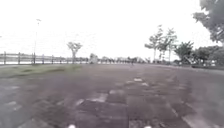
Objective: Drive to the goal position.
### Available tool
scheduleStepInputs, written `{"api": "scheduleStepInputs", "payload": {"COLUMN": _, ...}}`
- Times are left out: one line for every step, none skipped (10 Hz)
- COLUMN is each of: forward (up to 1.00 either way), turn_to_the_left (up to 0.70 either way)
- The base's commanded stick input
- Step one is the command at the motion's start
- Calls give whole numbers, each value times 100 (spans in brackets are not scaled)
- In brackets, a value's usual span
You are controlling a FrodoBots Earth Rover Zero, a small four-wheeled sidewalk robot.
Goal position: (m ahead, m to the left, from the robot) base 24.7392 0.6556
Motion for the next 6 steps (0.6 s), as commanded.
{"api": "scheduleStepInputs", "payload": {"forward": 100, "turn_to_the_left": 0}}
{"api": "scheduleStepInputs", "payload": {"forward": 100, "turn_to_the_left": 0}}
{"api": "scheduleStepInputs", "payload": {"forward": 100, "turn_to_the_left": 0}}
{"api": "scheduleStepInputs", "payload": {"forward": 100, "turn_to_the_left": 0}}
{"api": "scheduleStepInputs", "payload": {"forward": 100, "turn_to_the_left": 0}}
{"api": "scheduleStepInputs", "payload": {"forward": 100, "turn_to_the_left": 0}}
